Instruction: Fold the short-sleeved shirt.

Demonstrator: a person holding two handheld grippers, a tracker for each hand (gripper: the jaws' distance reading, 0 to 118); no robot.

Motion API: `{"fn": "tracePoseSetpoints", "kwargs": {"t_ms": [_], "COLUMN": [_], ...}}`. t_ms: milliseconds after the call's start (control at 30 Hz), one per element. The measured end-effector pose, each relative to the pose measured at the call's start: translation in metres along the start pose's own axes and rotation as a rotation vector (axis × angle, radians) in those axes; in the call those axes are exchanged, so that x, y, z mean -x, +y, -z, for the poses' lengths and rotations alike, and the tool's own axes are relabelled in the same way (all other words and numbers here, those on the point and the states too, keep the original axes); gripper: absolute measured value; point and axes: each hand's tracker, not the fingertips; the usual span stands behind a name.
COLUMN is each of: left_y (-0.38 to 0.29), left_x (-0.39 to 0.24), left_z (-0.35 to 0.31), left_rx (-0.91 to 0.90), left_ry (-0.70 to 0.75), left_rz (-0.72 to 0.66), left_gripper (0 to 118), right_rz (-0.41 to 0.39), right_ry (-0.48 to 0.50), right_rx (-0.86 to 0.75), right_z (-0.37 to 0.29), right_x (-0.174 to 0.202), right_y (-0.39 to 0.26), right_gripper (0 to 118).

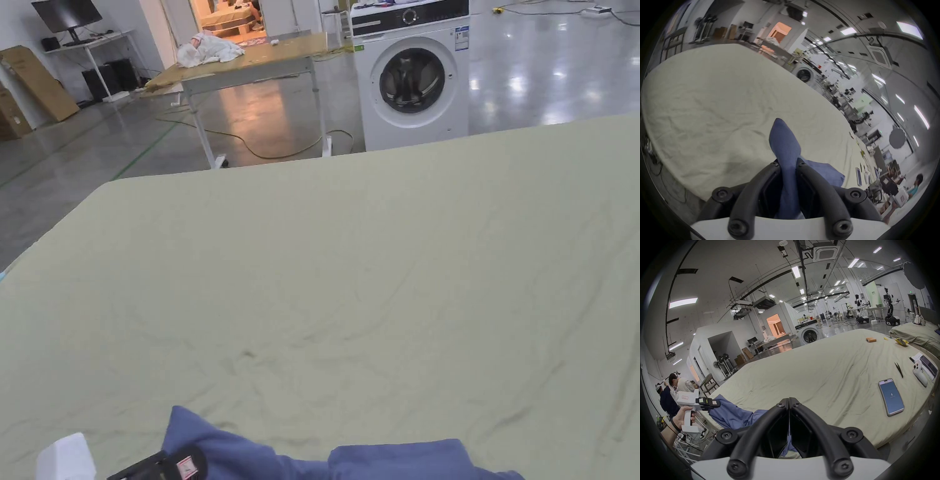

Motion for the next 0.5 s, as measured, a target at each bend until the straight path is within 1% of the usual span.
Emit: {"fn": "tracePoseSetpoints", "kwargs": {"t_ms": [67,133,167,233,300,333,367,400,433,467,500], "left_y": [-0.010,-0.024,-0.032,-0.057,-0.079,-0.089,-0.097,-0.107,-0.115,-0.118,-0.117], "left_x": [-0.030,-0.062,-0.078,-0.113,-0.139,-0.150,-0.157,-0.167,-0.175,-0.179,-0.180], "left_z": [0.015,0.048,0.064,0.106,0.134,0.145,0.154,0.162,0.169,0.172,0.166], "left_rx": [0.007,0.073,0.105,0.200,0.278,0.291,0.301,0.320,0.340,0.365,0.359], "left_ry": [-0.087,-0.158,-0.172,-0.177,-0.198,-0.206,-0.207,-0.209,-0.208,-0.228,-0.262], "left_rz": [0.015,0.031,0.058,0.153,0.232,0.247,0.258,0.299,0.343,0.381,0.386], "left_gripper": [10,10,10,10,11,16,26,43,49,49,69], "right_rz": [0.006,0.007,0.001,-0.010,-0.021,-0.023,-0.019,-0.008,0.006,0.019,0.030], "right_ry": [-0.004,-0.006,-0.011,-0.026,-0.054,-0.066,-0.072,-0.079,-0.085,-0.089,-0.098], "right_rx": [-0.005,-0.007,-0.011,-0.015,-0.018,-0.024,-0.025,-0.027,-0.029,-0.028,-0.025], "right_z": [-0.003,-0.009,-0.012,-0.018,-0.025,-0.028,-0.031,-0.033,-0.035,-0.036,-0.037], "right_x": [-0.001,-0.001,-0.002,-0.002,-0.003,-0.004,-0.006,-0.009,-0.012,-0.015,-0.018], "right_y": [0.000,0.000,0.000,0.000,-0.001,-0.002,-0.003,-0.004,-0.006,-0.007,-0.008], "right_gripper": [0,0,0,0,0,0,0,0,0,0,0]}}
